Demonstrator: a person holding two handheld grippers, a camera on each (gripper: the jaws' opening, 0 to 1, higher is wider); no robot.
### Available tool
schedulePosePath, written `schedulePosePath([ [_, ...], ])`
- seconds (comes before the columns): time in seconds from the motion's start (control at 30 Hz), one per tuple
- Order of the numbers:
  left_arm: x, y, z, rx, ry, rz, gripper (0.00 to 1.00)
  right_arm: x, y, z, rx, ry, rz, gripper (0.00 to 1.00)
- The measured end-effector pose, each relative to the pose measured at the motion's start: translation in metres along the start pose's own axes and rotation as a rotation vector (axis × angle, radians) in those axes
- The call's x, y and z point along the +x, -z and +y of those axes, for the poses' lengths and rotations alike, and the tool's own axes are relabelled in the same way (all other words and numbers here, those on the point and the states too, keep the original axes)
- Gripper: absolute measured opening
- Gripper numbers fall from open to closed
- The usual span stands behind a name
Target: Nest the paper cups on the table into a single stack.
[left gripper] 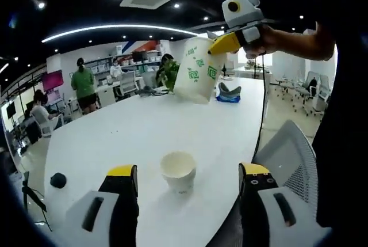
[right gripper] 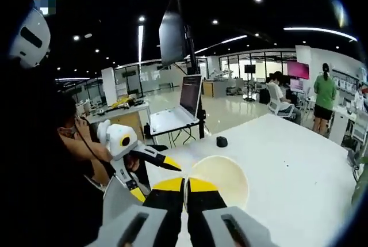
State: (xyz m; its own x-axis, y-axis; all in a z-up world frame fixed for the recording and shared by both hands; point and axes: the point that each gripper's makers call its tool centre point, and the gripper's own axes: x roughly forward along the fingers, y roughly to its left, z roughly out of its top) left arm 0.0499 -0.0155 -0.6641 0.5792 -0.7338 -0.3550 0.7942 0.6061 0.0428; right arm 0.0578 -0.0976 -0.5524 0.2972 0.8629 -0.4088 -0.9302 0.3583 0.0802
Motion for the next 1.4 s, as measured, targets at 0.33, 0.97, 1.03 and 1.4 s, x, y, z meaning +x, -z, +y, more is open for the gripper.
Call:
schedulePosePath([
  [0.33, -0.010, 0.005, 0.010, -0.017, -0.041, 0.011, 0.76, 0.011, 0.008, -0.004, -0.071, 0.008, 0.110, 0.00],
  [0.97, -0.023, -0.009, 0.014, -0.105, -0.055, -0.065, 0.90, 0.023, 0.027, -0.015, -0.161, 0.061, 0.245, 0.00],
  [1.03, -0.023, -0.010, 0.013, -0.108, -0.053, -0.065, 0.92, 0.025, 0.028, -0.015, -0.159, 0.062, 0.248, 0.00],
  [1.4, -0.022, -0.009, 0.010, -0.095, -0.033, -0.049, 0.97, 0.042, 0.042, -0.013, -0.183, 0.061, 0.292, 0.00],
])
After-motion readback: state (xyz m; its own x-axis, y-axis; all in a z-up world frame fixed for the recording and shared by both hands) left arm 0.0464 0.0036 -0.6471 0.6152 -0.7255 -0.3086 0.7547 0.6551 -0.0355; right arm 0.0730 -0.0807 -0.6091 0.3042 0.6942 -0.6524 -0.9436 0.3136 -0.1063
